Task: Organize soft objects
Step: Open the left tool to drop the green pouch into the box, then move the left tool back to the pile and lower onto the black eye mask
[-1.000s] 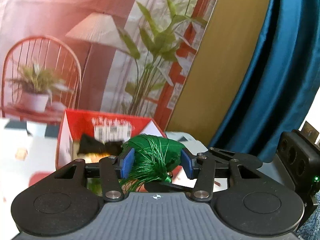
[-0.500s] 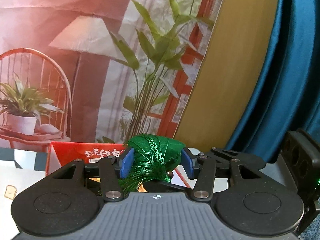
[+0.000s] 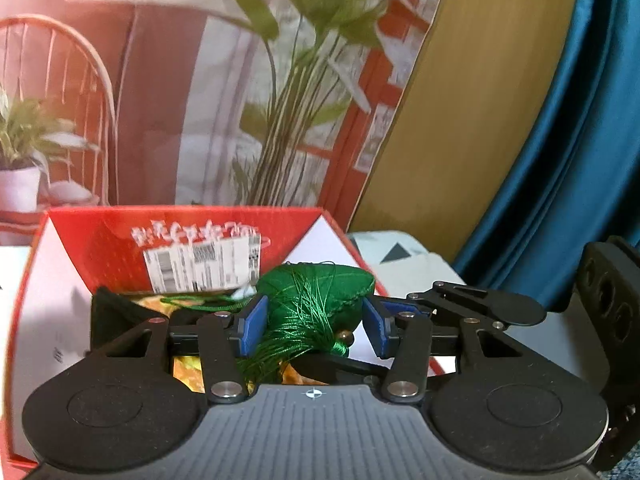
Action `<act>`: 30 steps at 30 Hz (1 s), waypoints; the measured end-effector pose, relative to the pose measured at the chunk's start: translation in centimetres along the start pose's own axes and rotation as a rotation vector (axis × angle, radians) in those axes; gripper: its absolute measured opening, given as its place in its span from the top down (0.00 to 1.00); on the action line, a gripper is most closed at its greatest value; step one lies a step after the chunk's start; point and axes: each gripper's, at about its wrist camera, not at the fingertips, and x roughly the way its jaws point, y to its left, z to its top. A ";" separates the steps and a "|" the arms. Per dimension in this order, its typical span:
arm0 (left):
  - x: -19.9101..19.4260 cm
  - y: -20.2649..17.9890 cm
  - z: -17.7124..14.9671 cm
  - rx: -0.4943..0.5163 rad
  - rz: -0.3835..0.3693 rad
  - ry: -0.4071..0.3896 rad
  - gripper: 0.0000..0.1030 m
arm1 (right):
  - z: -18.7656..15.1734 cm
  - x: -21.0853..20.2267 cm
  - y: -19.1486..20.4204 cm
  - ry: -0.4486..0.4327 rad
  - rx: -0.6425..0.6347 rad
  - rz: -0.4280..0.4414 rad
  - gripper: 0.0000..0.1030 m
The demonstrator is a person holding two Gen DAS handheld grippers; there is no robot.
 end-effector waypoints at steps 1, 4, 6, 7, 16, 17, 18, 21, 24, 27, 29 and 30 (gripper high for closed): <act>0.4 0.1 -0.2 -0.002 0.004 0.009 0.48 | -0.3 0.2 -0.2 0.007 0.007 -0.004 0.46; 1.1 0.0 -0.5 0.003 0.020 0.030 0.48 | -0.9 0.6 -0.7 0.023 0.031 -0.017 0.46; 1.3 -0.1 -0.6 0.014 0.034 0.039 0.46 | -1.2 0.7 -0.9 0.030 0.040 -0.031 0.46; 1.2 -0.1 -0.6 0.020 0.041 0.040 0.46 | -1.3 0.8 -0.9 0.034 0.042 -0.042 0.46; -1.6 0.6 -1.3 0.011 0.104 0.004 0.39 | -1.7 -0.8 -0.2 0.030 0.024 -0.138 0.43; -2.2 0.7 -1.6 0.010 0.112 -0.002 0.39 | -1.8 -1.2 0.0 0.025 0.025 -0.142 0.43; -2.8 0.7 -1.8 0.010 0.121 -0.008 0.39 | -1.9 -1.6 0.1 0.020 0.028 -0.144 0.43; -4.9 1.0 -2.9 0.021 0.148 -0.023 0.39 | -2.3 -2.8 0.8 0.005 0.043 -0.148 0.42; -6.8 1.3 -4.2 0.036 0.183 -0.031 0.39 | -2.8 -3.9 1.6 -0.018 0.056 -0.147 0.42; -8.6 1.7 -5.5 0.037 0.207 -0.036 0.39 | -3.4 -5.0 2.5 -0.038 0.067 -0.139 0.42; -9.8 2.1 -6.4 0.029 0.221 -0.039 0.39 | -3.8 -5.6 3.3 -0.048 0.067 -0.135 0.42; -10.4 2.3 -6.9 0.025 0.228 -0.041 0.39 | -4.0 -5.8 3.7 -0.051 0.067 -0.133 0.42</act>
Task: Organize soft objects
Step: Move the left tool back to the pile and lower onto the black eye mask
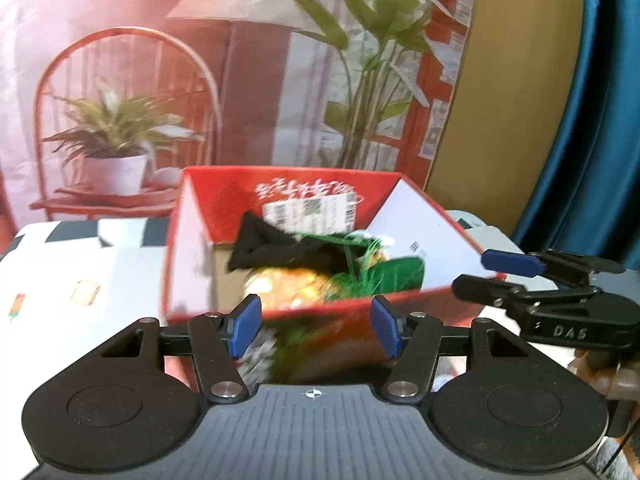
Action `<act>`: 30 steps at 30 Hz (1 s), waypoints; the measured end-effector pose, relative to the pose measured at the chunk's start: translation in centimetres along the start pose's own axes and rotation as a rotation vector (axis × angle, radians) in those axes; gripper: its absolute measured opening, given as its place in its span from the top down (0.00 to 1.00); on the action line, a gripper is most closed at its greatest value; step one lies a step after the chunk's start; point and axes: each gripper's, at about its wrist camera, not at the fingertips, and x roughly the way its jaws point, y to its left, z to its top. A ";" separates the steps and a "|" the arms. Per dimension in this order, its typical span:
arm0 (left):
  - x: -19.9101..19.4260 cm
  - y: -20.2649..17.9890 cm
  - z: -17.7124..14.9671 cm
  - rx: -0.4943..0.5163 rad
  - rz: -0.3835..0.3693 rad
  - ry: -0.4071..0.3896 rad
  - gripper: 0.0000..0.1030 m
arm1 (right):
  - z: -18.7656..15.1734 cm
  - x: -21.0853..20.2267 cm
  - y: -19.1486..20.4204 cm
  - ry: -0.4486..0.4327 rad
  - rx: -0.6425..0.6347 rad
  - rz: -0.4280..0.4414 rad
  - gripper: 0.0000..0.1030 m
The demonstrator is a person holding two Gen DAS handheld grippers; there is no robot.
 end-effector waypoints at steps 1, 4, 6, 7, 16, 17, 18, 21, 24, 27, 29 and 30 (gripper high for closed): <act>-0.6 0.3 -0.5 -0.005 0.009 -0.002 0.39 | -0.3 -0.3 0.4 -0.004 0.000 0.003 0.42; -1.9 1.2 -2.2 -0.013 0.037 -0.006 0.39 | -1.3 -1.2 1.6 -0.013 -0.004 0.012 0.42; -2.5 1.8 -3.4 -0.026 0.056 -0.002 0.39 | -2.2 -1.5 2.4 -0.014 -0.002 0.019 0.42; -2.7 2.1 -4.0 -0.037 0.064 0.001 0.39 | -2.7 -1.5 2.8 -0.012 0.003 0.022 0.42; -2.6 4.3 -8.4 -0.096 0.161 0.038 0.39 | -7.8 0.7 5.9 0.073 0.060 -0.010 0.43; -2.6 4.6 -8.7 -0.109 0.171 0.041 0.39 | -8.2 1.1 6.1 0.081 0.061 -0.018 0.43; -2.5 4.8 -9.1 -0.120 0.179 0.042 0.39 | -8.7 1.4 6.3 0.088 0.059 -0.028 0.43; -2.6 5.3 -9.9 -0.155 0.198 0.042 0.39 | -9.8 2.2 6.5 0.108 0.061 -0.050 0.44; -2.8 5.6 -10.6 -0.188 0.215 0.039 0.39 | -10.8 2.5 6.3 0.114 0.081 -0.051 0.44; -2.8 5.8 -11.0 -0.206 0.226 0.039 0.39 | -11.4 2.3 6.3 0.102 0.075 -0.052 0.43; -2.9 5.9 -11.0 -0.212 0.230 0.034 0.39 | -11.6 2.3 6.4 0.097 0.065 -0.053 0.43; -3.0 5.9 -11.1 -0.211 0.231 0.029 0.39 | -11.6 2.3 6.5 0.094 0.059 -0.053 0.43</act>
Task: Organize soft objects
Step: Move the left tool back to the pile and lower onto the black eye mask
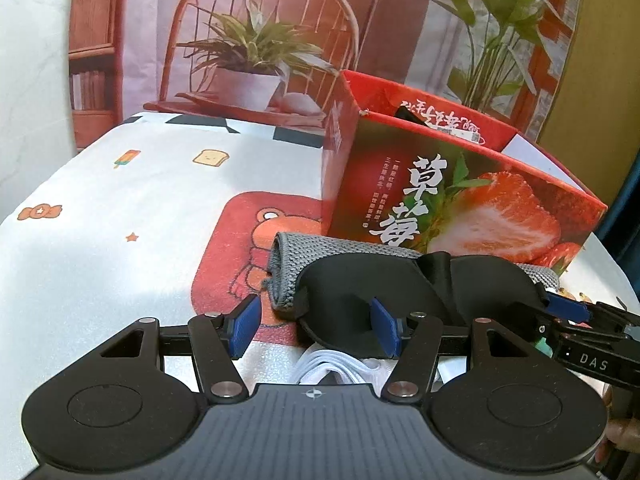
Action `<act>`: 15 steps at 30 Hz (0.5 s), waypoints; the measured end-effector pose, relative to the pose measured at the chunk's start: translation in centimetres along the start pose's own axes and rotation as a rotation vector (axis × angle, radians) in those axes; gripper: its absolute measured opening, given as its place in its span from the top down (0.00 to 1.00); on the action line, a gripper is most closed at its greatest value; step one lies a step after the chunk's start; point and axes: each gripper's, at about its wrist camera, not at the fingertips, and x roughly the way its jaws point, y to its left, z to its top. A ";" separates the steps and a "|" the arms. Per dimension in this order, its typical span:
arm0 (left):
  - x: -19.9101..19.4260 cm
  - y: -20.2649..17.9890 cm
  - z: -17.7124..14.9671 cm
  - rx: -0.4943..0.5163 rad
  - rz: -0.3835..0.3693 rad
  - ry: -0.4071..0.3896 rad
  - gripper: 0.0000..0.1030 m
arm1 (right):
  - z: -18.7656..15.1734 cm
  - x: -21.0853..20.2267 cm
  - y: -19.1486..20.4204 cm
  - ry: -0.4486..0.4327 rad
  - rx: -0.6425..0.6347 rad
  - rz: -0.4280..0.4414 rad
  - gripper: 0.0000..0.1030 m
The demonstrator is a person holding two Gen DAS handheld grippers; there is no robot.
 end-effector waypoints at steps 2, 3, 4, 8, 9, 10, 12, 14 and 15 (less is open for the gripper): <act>-0.2 -0.2 -0.1 0.009 0.004 -0.012 0.39 | -0.1 -0.1 0.1 -0.005 -0.009 -0.001 0.44; -0.2 -0.4 -0.2 0.015 0.004 -0.018 0.39 | -0.1 -0.1 0.1 -0.006 -0.010 -0.001 0.44; -0.3 -0.5 -0.3 0.020 0.002 -0.024 0.39 | -0.1 -0.1 0.1 -0.005 -0.009 -0.001 0.44; -0.5 -0.8 -0.8 0.030 -0.014 -0.038 0.39 | -0.2 -0.2 -0.1 -0.003 0.004 0.012 0.43; -0.4 -0.8 -0.9 0.028 -0.018 -0.034 0.40 | -0.2 -0.2 -0.1 -0.003 0.005 0.014 0.43; -0.3 -0.7 -0.9 0.023 -0.024 -0.032 0.40 | -0.1 -0.1 -0.2 -0.003 0.005 0.015 0.43; 0.0 -0.5 -0.9 0.000 -0.041 -0.027 0.40 | -0.1 -0.1 -0.2 -0.004 0.001 0.015 0.43; 0.4 -0.2 -0.9 -0.024 -0.063 -0.021 0.40 | -0.1 -0.1 -0.3 -0.004 0.001 0.017 0.43; 0.5 -0.2 -1.0 -0.030 -0.069 -0.023 0.40 | 0.0 0.0 -0.4 -0.003 0.002 0.020 0.43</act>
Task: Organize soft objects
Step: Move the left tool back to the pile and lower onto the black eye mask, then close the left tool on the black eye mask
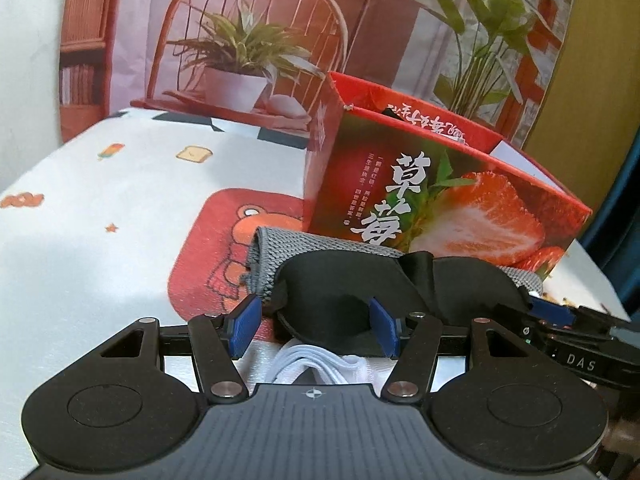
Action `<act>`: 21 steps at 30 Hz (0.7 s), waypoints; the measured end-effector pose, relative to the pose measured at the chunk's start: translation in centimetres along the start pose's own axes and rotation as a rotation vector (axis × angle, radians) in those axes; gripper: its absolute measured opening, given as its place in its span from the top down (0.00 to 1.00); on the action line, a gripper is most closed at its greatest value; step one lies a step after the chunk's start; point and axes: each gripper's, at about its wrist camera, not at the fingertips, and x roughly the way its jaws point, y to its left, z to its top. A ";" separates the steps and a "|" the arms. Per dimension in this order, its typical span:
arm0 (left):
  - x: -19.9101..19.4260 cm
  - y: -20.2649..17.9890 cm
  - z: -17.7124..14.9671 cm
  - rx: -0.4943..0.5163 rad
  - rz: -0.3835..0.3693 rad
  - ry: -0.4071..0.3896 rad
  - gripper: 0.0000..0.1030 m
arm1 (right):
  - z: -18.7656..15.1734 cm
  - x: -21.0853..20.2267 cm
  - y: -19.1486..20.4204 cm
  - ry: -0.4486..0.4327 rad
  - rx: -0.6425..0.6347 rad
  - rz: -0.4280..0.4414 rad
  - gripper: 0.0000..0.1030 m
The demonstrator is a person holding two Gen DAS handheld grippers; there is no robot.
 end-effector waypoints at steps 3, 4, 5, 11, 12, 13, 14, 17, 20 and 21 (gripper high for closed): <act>0.4 0.1 -0.2 -0.006 -0.022 -0.012 0.40 | 0.1 0.0 -0.2 0.001 0.003 0.004 0.43; 0.5 0.2 -0.3 -0.005 -0.028 -0.018 0.40 | 0.1 0.0 -0.2 0.001 0.003 0.004 0.43; 0.6 0.2 -0.4 -0.002 -0.030 -0.023 0.40 | 0.1 0.1 -0.2 0.001 0.003 0.005 0.43; 1.6 0.6 -1.1 -0.013 -0.034 -0.010 0.40 | 0.0 0.2 -0.2 0.004 0.005 0.008 0.43; 1.8 0.8 -1.2 -0.026 -0.039 -0.006 0.40 | 0.0 0.2 -0.1 0.005 0.005 0.009 0.43; 1.9 1.0 -1.2 -0.040 -0.044 -0.002 0.40 | 0.1 0.2 -0.1 0.005 0.004 0.009 0.43; 2.0 1.2 -1.2 -0.050 -0.051 -0.001 0.40 | 0.0 0.2 -0.2 0.005 0.004 0.010 0.43; 2.0 1.4 -1.3 -0.052 -0.059 -0.007 0.40 | 0.0 0.3 -0.2 0.005 0.005 0.011 0.42; 2.1 1.5 -1.3 -0.048 -0.061 -0.009 0.40 | 0.0 0.3 -0.1 0.007 0.002 0.009 0.42; 2.1 1.5 -1.3 -0.048 -0.062 -0.010 0.40 | 0.0 0.3 -0.1 0.007 0.001 0.009 0.42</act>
